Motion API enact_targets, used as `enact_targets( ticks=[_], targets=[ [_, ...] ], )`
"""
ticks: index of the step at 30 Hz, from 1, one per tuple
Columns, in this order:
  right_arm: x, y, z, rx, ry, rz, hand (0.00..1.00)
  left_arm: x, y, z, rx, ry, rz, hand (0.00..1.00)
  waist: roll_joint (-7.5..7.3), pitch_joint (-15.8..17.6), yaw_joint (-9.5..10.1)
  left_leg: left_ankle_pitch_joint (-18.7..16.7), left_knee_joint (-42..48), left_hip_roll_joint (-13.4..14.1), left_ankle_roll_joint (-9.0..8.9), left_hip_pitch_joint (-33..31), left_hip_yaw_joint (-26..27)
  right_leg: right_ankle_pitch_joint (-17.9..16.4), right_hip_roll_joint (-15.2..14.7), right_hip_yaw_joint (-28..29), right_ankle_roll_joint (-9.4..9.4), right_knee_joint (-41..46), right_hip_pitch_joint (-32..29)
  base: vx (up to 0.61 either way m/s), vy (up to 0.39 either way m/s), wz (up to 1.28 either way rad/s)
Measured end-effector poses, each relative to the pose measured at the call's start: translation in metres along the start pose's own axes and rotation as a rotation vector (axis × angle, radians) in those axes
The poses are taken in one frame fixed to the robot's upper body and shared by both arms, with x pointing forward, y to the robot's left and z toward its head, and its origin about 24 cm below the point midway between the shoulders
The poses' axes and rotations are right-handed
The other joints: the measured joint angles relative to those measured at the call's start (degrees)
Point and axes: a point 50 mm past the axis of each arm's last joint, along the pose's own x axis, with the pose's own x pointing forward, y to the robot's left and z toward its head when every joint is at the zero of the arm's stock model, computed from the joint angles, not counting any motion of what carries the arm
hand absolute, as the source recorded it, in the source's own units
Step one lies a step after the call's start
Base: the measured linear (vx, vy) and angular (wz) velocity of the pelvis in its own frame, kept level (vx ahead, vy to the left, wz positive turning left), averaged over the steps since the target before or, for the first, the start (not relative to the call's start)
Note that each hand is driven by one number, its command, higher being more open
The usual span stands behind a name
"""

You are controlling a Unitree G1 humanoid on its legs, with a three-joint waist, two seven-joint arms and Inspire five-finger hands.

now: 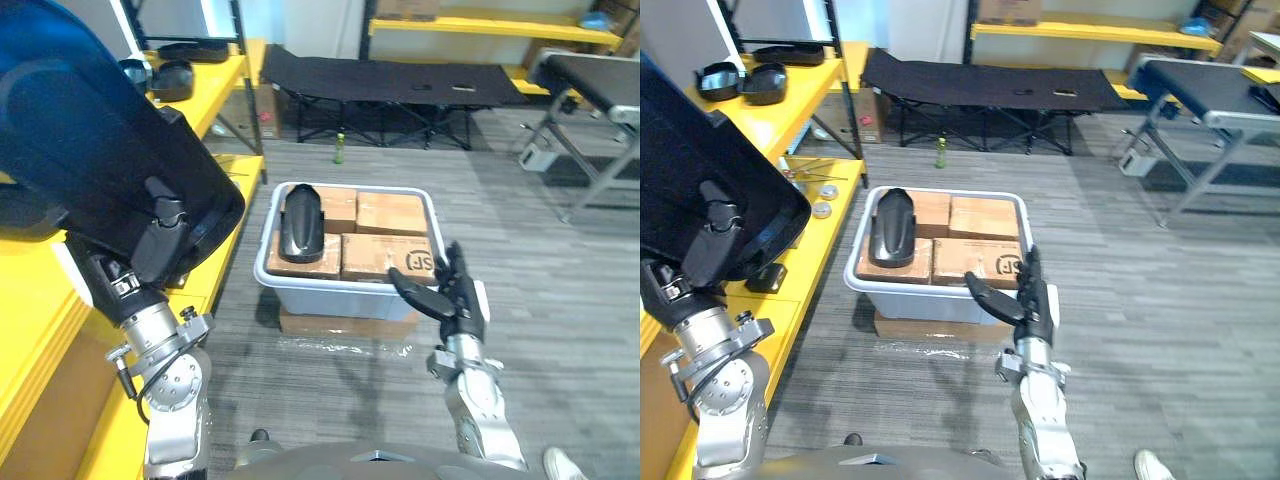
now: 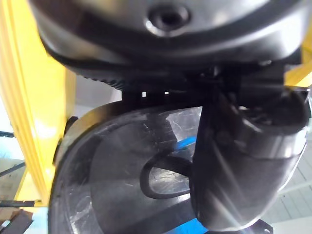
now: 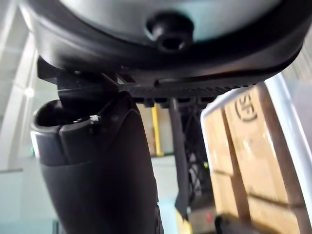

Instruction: Walk over and take three plastic housings, then place them on the shelf

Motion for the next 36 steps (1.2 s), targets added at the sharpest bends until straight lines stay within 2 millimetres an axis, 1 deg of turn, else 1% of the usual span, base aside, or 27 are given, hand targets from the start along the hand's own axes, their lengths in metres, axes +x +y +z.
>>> enact_targets(
  ticks=[2, 3, 4, 6, 7, 9, 10, 11, 12, 14, 15, 16, 17, 18, 20, 21, 22, 23, 24, 25, 26, 29, 30, 32, 33, 35, 36],
  targets=[
    [0.011, 0.02, 0.001, -0.018, 0.003, 0.092, 1.0, -0.001, 0.014, 0.002, 0.037, 0.002, 0.017, 0.0, 0.19, 0.05, 2.36, 0.05, 0.06, -0.34, 0.03, -0.33, -2.56, -0.79, 0.02, -2.87, 0.08, 0.01, 1.22, -0.04, -0.025, 0.62],
    [0.013, 0.028, 0.004, -0.022, -0.009, 0.126, 1.0, -0.002, 0.02, 0.003, 0.05, 0.003, 0.027, 0.0, 0.23, 0.02, 3.5, 0.04, 0.07, -0.42, 0.04, -0.67, -3.31, -1.0, 0.08, -3.75, -0.05, 0.02, 1.47, -0.03, -0.019, 0.45],
    [0.015, 0.032, 0.006, -0.023, -0.019, 0.149, 1.0, -0.002, 0.025, 0.005, 0.055, 0.003, 0.041, 0.0, 0.24, -0.01, 4.22, 0.05, 0.08, -0.47, 0.03, -1.05, -3.91, -1.11, 0.13, -4.33, -0.06, 0.03, 1.47, 0.0, -0.018, 0.36],
    [0.024, 0.047, 0.016, -0.033, -0.062, 0.21, 1.0, -0.004, 0.042, 0.008, 0.072, -0.004, 0.095, 0.0, 0.26, 0.0, 6.44, 0.54, 0.15, -0.68, 0.14, -1.99, -5.57, -1.25, 0.25, -5.87, 0.0, 0.16, 1.5, 0.01, -0.021, 0.38],
    [0.03, 0.051, 0.019, -0.069, -0.079, 0.229, 1.0, -0.006, 0.051, 0.009, 0.086, -0.001, 0.128, 0.0, 0.21, -0.01, 7.58, 0.71, 0.22, -0.96, -0.06, -1.98, -6.14, -1.35, 0.14, -6.46, 0.03, 0.19, 2.02, 0.02, -0.011, 0.34],
    [0.035, 0.054, 0.021, -0.104, -0.089, 0.239, 1.0, -0.009, 0.058, 0.009, 0.081, 0.01, 0.16, 0.0, 0.02, -0.01, 8.37, 0.75, 0.4, -1.67, -0.01, -2.03, -7.69, -1.76, -0.16, -7.95, 0.24, 0.27, 3.11, 0.03, -0.009, 0.42],
    [0.036, 0.054, 0.02, -0.116, -0.089, 0.241, 1.0, -0.01, 0.06, 0.009, 0.078, 0.02, 0.164, 0.0, -0.11, 0.03, 9.05, 0.78, 0.53, -1.9, 0.03, -2.19, -8.57, -2.06, -0.19, -8.81, 0.29, 0.37, 3.64, 0.03, -0.014, 0.46],
    [0.036, 0.054, 0.02, -0.116, -0.087, 0.244, 1.0, -0.011, 0.06, 0.009, 0.078, 0.023, 0.164, 0.0, -0.16, 0.1, 9.2, 0.8, 0.72, -2.04, 0.05, -2.42, -9.1, -2.15, -0.15, -9.47, 0.26, 0.36, 4.01, 0.02, -0.021, 0.53],
    [0.036, 0.055, 0.019, -0.12, -0.079, 0.257, 1.0, -0.011, 0.06, 0.008, 0.071, 0.028, 0.16, 0.0, -0.16, 0.12, 9.09, 0.98, 1.48, -2.43, 0.18, -3.58, -10.29, -2.44, -0.11, -11.2, 0.31, 0.53, 4.38, 0.02, -0.032, 0.57],
    [0.036, 0.053, 0.017, -0.128, -0.062, 0.261, 1.0, -0.011, 0.058, 0.007, 0.051, 0.036, 0.13, 0.0, -0.07, 0.42, 8.59, 1.81, 1.57, -2.67, 0.98, -5.47, -10.47, -3.34, -0.16, -13.83, 0.33, 1.43, 4.78, 0.0, -0.037, 0.82],
    [0.036, 0.049, 0.016, -0.131, -0.053, 0.249, 1.0, -0.01, 0.054, 0.007, 0.036, 0.036, 0.094, 0.0, -0.09, 0.63, 7.23, 2.87, 1.69, -2.05, 2.67, -7.0, -7.53, -4.19, -0.24, -16.49, 0.42, 2.15, 5.17, -0.02, -0.019, 1.24],
    [0.036, 0.042, 0.014, -0.136, -0.045, 0.227, 1.0, -0.01, 0.047, 0.006, 0.019, 0.039, 0.048, 0.0, 0.37, 1.08, 6.53, 4.69, 1.62, -1.39, 2.5, -7.76, -4.83, -4.78, -0.58, -18.44, 0.94, 3.63, 5.3, -0.02, 0.008, 1.12],
    [0.035, 0.038, 0.014, -0.141, -0.041, 0.216, 1.0, -0.011, 0.045, 0.006, 0.011, 0.042, 0.028, 0.0, 0.54, 1.33, 6.8, 5.18, 1.27, -1.47, 1.78, -7.68, -4.75, -4.99, -0.89, -18.81, 1.08, 4.21, 5.12, 0.01, 0.047, 0.61],
    [0.036, 0.034, 0.013, -0.146, -0.037, 0.202, 1.0, -0.011, 0.042, 0.005, 0.005, 0.043, -0.002, 0.0, 0.74, 1.53, 7.74, 5.68, 0.94, -1.94, 1.54, -7.93, -4.73, -5.15, -1.56, -19.0, 1.28, 4.83, 4.98, 0.01, 0.066, 0.22],
    [0.036, 0.033, 0.015, -0.141, -0.043, 0.202, 1.0, -0.01, 0.04, 0.005, -0.016, 0.043, -0.034, 0.0, 0.9, 2.13, 7.57, 5.97, 0.46, -2.88, 2.11, -7.88, -4.64, -6.22, -3.0, -19.35, 1.31, 6.86, 4.62, 0.01, 0.051, 0.19],
    [0.036, 0.032, 0.017, -0.133, -0.057, 0.199, 1.0, -0.008, 0.034, 0.005, -0.041, 0.039, -0.071, 0.0, 0.92, 2.5, 7.29, 6.11, 0.29, -3.53, 2.5, -8.08, -4.64, -7.98, -4.35, -19.19, 1.18, 9.74, 3.82, -0.02, 0.045, 0.19],
    [0.036, 0.032, 0.018, -0.126, -0.068, 0.196, 1.0, -0.006, 0.03, 0.005, -0.056, 0.032, -0.095, 0.0, 0.86, 2.94, 7.17, 6.08, 0.28, -3.87, 2.62, -8.17, -4.65, -9.21, -4.99, -18.83, 0.94, 11.44, 3.44, -0.05, 0.055, 0.39],
    [0.035, 0.033, 0.022, -0.106, -0.086, 0.191, 1.0, -0.002, 0.022, 0.007, -0.077, 0.013, -0.147, 0.0, 0.62, 3.28, 6.48, 6.19, 0.33, -4.48, 2.83, -8.62, -4.85, -12.51, -5.14, -14.93, 0.57, 14.69, 1.68, -0.06, 0.009, 0.61],
    [0.033, 0.035, 0.025, -0.087, -0.107, 0.189, 1.0, 0.001, 0.016, 0.008, -0.088, -0.004, -0.195, 0.0, 0.22, 3.24, 5.38, 6.79, 0.29, -4.98, 3.52, -9.22, -4.87, -14.71, -4.59, -10.95, 0.01, 16.83, 0.09, -0.08, -0.057, 0.83],
    [0.03, 0.035, 0.029, -0.073, -0.133, 0.187, 1.0, 0.001, 0.009, 0.008, -0.106, -0.016, -0.259, 0.0, 0.08, 3.23, 4.47, 7.98, -0.23, -5.59, 3.75, -9.34, -5.33, -15.89, -4.87, -9.43, -0.44, 19.07, -0.58, -0.02, -0.085, 0.67],
    [0.028, 0.036, 0.033, -0.067, -0.157, 0.193, 1.0, 0.0, 0.003, 0.009, -0.116, -0.021, -0.309, 0.0, 0.09, 3.24, 4.52, 9.01, -0.8, -5.8, 3.25, -9.31, -5.48, -15.59, -4.99, -8.67, -0.01, 19.22, -0.72, 0.0, -0.079, 0.41],
    [0.028, 0.037, 0.036, -0.082, -0.191, 0.201, 1.0, -0.002, -0.005, 0.009, -0.106, -0.027, -0.379, 0.0, 0.08, 3.25, 4.6, 9.35, -0.67, -5.99, 3.17, -9.52, -5.55, -15.26, -4.88, -8.19, 0.55, 18.31, -0.4, 0.01, -0.027, 0.07],
    [0.028, 0.037, 0.037, -0.081, -0.2, 0.209, 1.0, -0.002, -0.007, 0.008, -0.097, -0.025, -0.394, 0.0, 0.08, 3.28, 4.8, 9.35, -0.67, -5.88, 3.17, -8.97, -4.87, -14.8, -4.68, -7.9, 1.28, 16.89, 0.2, -0.03, -0.021, -0.24],
    [0.029, 0.039, 0.04, -0.088, -0.217, 0.243, 1.0, -0.002, -0.006, 0.007, -0.092, -0.018, -0.384, 0.0, 0.64, 3.56, 5.18, 9.29, -0.62, -5.03, 3.16, -8.23, -3.39, -13.75, -3.86, -6.64, 1.17, 15.11, 0.69, -0.06, -0.016, -0.35],
    [0.029, 0.04, 0.043, -0.096, -0.231, 0.271, 1.0, -0.002, -0.005, 0.005, -0.091, -0.01, -0.368, 0.0, 1.17, 3.88, 5.33, 9.19, -0.56, -4.3, 3.12, -8.01, -2.76, -13.35, -3.23, -6.03, 1.1, 14.72, 0.6, -0.1, -0.017, -0.34],
    [0.029, 0.041, 0.049, -0.115, -0.255, 0.311, 1.0, -0.004, -0.002, 0.002, -0.082, 0.011, -0.342, 0.0, 1.86, 4.36, 5.32, 8.82, 0.11, -3.39, 3.11, -8.33, -2.05, -13.49, -2.66, -5.01, 0.79, 15.27, -0.42, -0.15, -0.013, -0.25],
    [0.029, 0.041, 0.052, -0.123, -0.272, 0.329, 1.0, -0.006, 0.001, 0.0, -0.073, 0.026, -0.324, 0.0, 2.24, 4.5, 4.85, 8.16, 1.05, -3.02, 3.29, -9.18, -2.01, -13.82, -2.29, -4.95, 0.3, 15.46, -0.99, -0.16, 0.002, -0.06]
  ],
)
